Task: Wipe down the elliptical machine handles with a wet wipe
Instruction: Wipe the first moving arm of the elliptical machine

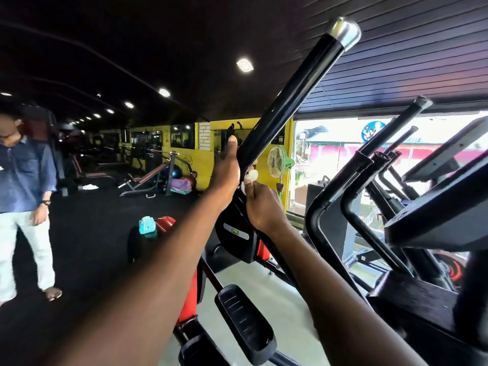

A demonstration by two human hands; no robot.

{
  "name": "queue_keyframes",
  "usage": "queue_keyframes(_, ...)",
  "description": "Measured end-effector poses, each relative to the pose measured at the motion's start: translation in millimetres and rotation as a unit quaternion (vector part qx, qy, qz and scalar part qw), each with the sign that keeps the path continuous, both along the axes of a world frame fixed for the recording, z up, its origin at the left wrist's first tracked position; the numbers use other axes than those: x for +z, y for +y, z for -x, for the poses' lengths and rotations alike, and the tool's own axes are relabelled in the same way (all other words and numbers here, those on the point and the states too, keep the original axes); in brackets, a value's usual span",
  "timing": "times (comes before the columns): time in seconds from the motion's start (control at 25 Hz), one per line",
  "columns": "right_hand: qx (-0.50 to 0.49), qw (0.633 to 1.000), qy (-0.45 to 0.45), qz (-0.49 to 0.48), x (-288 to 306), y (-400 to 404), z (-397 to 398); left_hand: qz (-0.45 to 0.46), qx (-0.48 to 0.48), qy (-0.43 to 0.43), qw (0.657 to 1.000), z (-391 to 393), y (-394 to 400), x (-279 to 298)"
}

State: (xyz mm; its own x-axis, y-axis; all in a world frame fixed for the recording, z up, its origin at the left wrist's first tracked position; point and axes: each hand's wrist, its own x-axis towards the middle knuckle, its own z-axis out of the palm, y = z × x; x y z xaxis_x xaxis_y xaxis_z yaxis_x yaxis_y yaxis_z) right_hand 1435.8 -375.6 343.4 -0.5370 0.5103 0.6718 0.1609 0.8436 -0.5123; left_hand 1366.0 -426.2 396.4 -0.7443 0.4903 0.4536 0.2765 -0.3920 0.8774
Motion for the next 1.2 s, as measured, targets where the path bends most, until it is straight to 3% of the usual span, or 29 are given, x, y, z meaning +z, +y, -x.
queue_keyframes(0.12, -0.057, 0.996, -0.046, -0.056, -15, 2, -13, -0.025, -0.01, -0.039, 0.999, 4, 2, -17)
queue_keyframes(0.24, -0.09, 0.993, -0.069, -0.023, -18, 11, -33, -0.019, -0.043, -0.075, 0.996, 8, 2, -28)
queue_keyframes(0.4, -0.06, 0.98, 0.188, -0.027, 12, -1, -20, -0.026, -0.078, -0.139, 0.987, 17, 7, -34)
queue_keyframes(0.48, -0.054, 0.972, 0.221, -0.061, 14, -16, -1, -0.011, -0.085, -0.178, 0.98, 20, 10, -37)
queue_keyframes(0.64, -0.097, 0.98, 0.146, -0.089, -16, -23, 13, -0.019, -0.221, -0.25, 0.943, 15, 5, -66)
queue_keyframes(0.8, -0.146, 0.964, 0.094, -0.2, -53, -18, -23, 0.015, -0.292, -0.266, 0.919, -2, 9, -106)
queue_keyframes(0.84, -0.168, 0.966, 0.077, -0.179, -59, -14, -31, 0.018, -0.292, -0.268, 0.918, -4, 10, -106)
queue_keyframes(0.92, -0.208, 0.977, 0.027, -0.043, -53, 0, -35, 0.013, -0.296, -0.286, 0.911, -5, 11, -101)
queue_keyframes(1.0, -0.172, 0.981, 0.031, 0.086, -37, 1, -25, 0.003, -0.299, -0.315, 0.901, -10, 10, -99)
queue_keyframes(1.08, -0.129, 0.988, 0.073, 0.048, -22, -15, -8, -0.009, -0.297, -0.29, 0.91, -15, 10, -99)
queue_keyframes(1.2, -0.142, 0.987, 0.013, -0.072, -23, -35, 1, -0.036, -0.306, -0.265, 0.914, -19, 4, -98)
